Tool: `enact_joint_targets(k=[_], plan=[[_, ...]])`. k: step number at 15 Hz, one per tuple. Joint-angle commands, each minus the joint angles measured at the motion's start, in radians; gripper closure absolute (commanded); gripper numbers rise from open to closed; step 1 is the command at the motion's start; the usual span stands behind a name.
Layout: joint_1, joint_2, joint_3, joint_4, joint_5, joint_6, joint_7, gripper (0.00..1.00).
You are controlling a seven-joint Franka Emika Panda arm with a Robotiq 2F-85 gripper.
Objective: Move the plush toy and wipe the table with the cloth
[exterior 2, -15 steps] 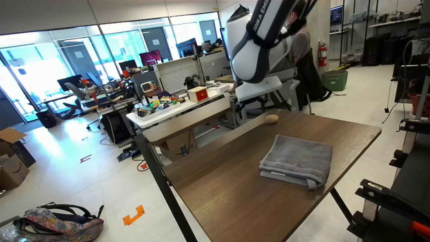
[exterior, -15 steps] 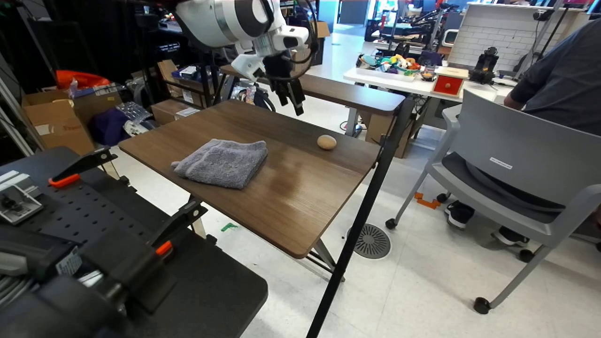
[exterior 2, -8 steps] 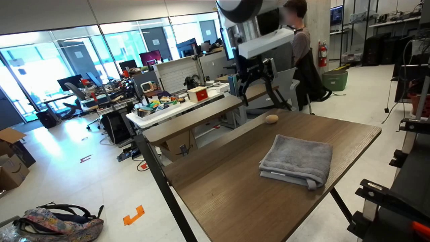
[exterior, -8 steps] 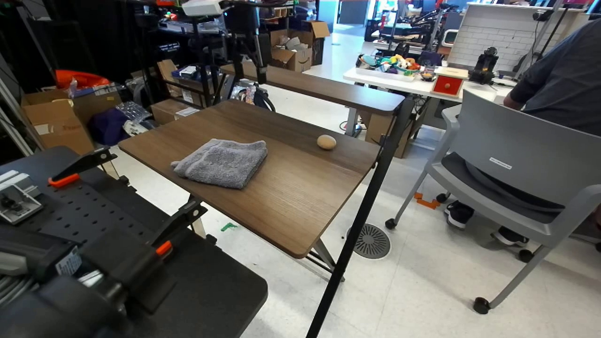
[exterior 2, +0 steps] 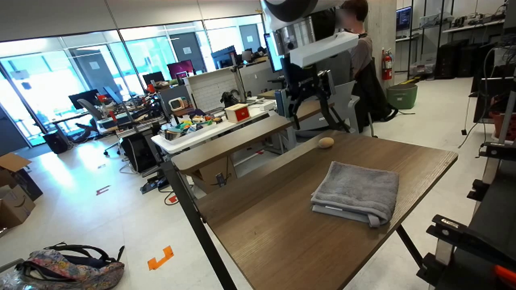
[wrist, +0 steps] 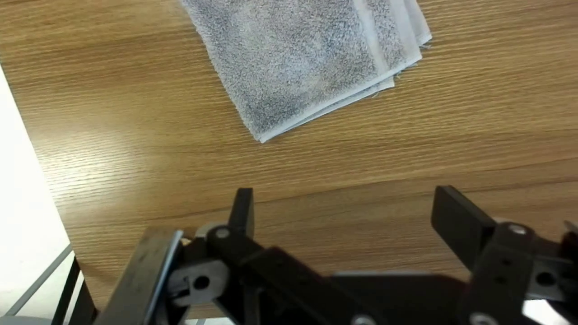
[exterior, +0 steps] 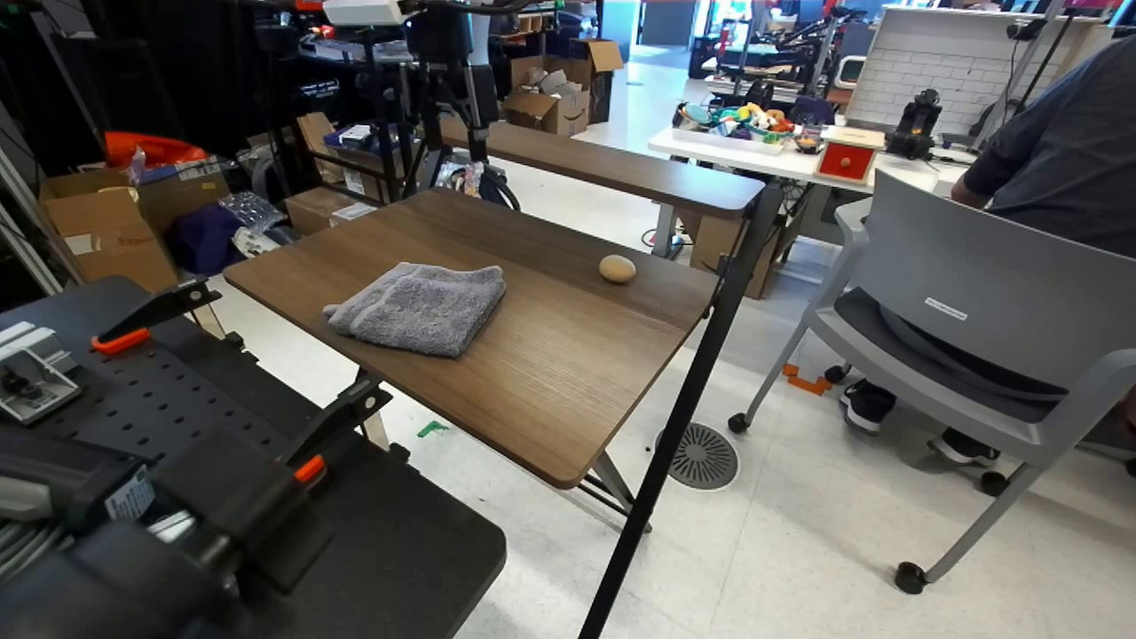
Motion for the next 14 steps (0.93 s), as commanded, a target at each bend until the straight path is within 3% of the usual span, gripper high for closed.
enact_joint_targets(k=[1, 5, 7, 14], plan=[[0.005, -0.019, 0.021, -0.056, 0.006, -0.082, 0.001, 0.0], [0.03, -0.04, 0.021, -0.122, -0.045, -0.198, -0.001, 0.0], [0.03, -0.024, 0.02, -0.125, -0.061, -0.189, 0.005, 0.0], [-0.049, 0.118, 0.053, -0.146, 0.104, 0.334, 0.028, 0.0]])
